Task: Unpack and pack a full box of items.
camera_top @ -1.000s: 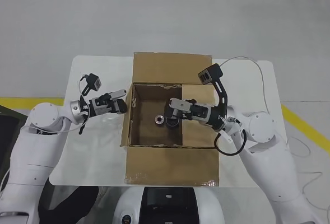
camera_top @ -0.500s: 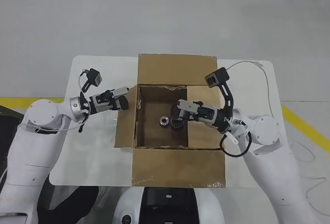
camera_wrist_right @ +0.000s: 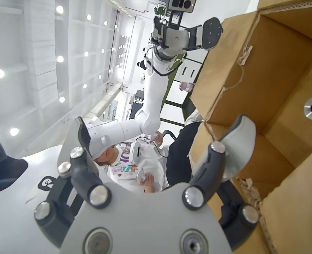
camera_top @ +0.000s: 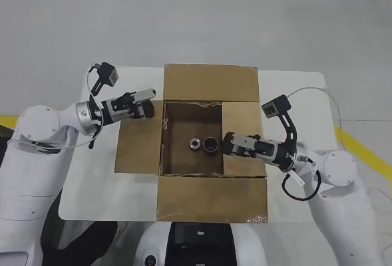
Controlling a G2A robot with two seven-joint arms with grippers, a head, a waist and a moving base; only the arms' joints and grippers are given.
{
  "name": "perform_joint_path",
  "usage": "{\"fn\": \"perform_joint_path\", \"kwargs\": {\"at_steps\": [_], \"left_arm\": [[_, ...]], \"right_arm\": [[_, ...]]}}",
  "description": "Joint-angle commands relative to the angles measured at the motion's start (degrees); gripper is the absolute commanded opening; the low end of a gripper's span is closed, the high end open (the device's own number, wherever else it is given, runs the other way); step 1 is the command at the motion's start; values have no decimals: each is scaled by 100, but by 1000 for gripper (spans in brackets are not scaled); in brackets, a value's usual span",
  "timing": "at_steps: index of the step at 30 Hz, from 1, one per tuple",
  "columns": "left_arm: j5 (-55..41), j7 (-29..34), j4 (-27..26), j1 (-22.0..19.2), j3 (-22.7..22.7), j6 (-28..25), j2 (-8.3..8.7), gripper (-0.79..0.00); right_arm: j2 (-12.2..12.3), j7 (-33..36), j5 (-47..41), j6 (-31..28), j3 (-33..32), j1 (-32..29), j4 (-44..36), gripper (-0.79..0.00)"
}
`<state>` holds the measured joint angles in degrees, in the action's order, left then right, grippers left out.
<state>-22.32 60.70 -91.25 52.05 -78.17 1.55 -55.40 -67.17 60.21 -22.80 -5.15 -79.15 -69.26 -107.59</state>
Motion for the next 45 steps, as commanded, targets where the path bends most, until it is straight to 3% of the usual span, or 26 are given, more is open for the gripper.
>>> {"fn": "perform_joint_path", "kwargs": {"at_steps": [1,12,25,45], "left_arm": [[17,-42,12,-136,127,128,-18,0],[86,-406,207,-928,1274,573,-252,0],[273,-1046,503,-1534,2540,780,-629,0],[326,-1672,1388,-2224,3641,631,-1234,0]], "right_arm": [[27,41,-21,28,-106,-163,-110,0],[153,337,-360,148,-652,-867,-447,0],[256,541,-550,273,-895,-1549,-808,0],[323,396,-544,415,-472,-1694,-1117,0]]}}
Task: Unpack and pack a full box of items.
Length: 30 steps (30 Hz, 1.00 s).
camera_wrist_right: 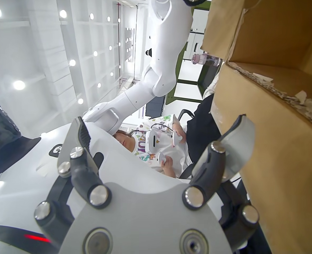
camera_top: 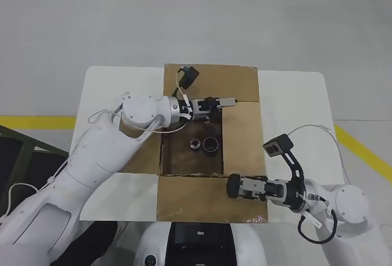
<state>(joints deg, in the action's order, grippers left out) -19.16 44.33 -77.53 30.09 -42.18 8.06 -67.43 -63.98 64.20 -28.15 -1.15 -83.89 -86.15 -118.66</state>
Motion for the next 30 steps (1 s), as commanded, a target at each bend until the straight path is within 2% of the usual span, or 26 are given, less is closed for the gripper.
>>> {"fn": "perform_joint_path", "kwargs": {"at_steps": [1,11,20,24,30], "left_arm": [[40,-60,41,-51,79,-24,-56,0],[21,-557,181,-88,244,56,-288,0],[-15,-645,352,-196,326,139,-475,0],[-110,-621,244,-148,202,-36,-494,0],[-279,-441,-191,-4,-106,-151,-463,0]], "right_arm": [[10,-6,-18,27,-3,-13,-21,0],[74,3,-158,42,-250,-308,-128,0],[117,41,-229,25,-298,-391,-87,0],[133,55,-247,44,-291,-393,-69,0],[156,55,-237,117,-217,-364,-7,0]]}}
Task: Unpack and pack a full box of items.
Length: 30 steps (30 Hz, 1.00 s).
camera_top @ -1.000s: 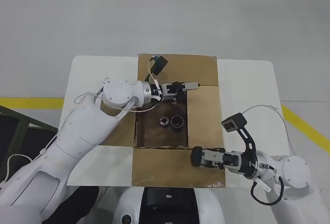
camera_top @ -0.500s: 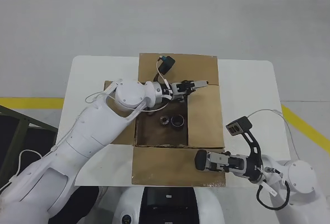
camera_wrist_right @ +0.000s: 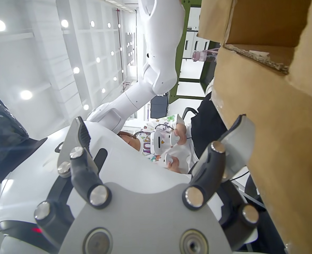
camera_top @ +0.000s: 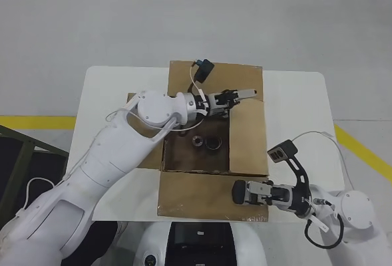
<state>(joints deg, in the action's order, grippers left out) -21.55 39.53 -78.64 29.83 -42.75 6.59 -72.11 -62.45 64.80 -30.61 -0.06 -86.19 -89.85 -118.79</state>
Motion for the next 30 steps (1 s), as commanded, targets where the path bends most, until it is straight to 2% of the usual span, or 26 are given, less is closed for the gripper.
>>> {"fn": "perform_joint_path", "kwargs": {"at_steps": [1,9,19,24,30], "left_arm": [[-80,80,-151,41,-93,-16,7,0],[-279,306,-347,-35,-146,31,-74,0],[-469,660,-198,-166,-192,-48,-176,0],[-325,966,-291,-158,-529,-47,-92,0],[-99,1756,-635,139,-1219,170,157,0]], "right_arm": [[6,-14,9,17,32,12,19,0],[18,-193,51,-38,165,126,274,0],[22,-764,73,-906,-140,-85,212,0],[44,-895,68,-1066,-434,-354,-19,0],[57,-1145,21,-1228,-780,-645,-249,0]]}}
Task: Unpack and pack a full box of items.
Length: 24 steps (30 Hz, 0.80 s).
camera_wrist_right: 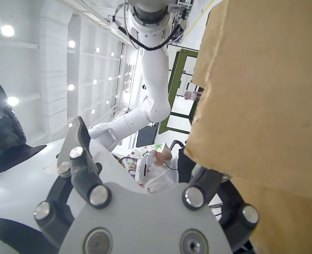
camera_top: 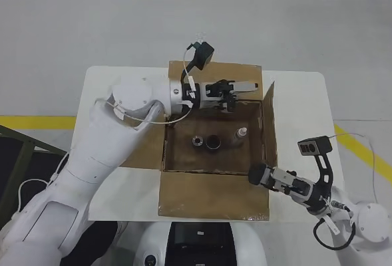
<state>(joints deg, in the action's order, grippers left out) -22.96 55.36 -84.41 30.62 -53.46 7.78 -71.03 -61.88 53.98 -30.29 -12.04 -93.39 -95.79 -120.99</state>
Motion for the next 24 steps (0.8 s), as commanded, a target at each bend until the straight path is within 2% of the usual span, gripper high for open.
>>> {"fn": "perform_joint_path", "kwargs": {"at_steps": [1,13,24], "left_arm": [[159,348,-150,137,-320,90,115,0],[379,1540,-630,1076,-1668,336,562,0],[-425,1819,-835,1890,-3036,238,824,0]], "right_arm": [[-1,-162,4,-77,-138,-132,-74,0],[-1,-600,-24,-332,-595,-352,53,0],[6,-861,109,-287,-721,-69,502,0]]}}
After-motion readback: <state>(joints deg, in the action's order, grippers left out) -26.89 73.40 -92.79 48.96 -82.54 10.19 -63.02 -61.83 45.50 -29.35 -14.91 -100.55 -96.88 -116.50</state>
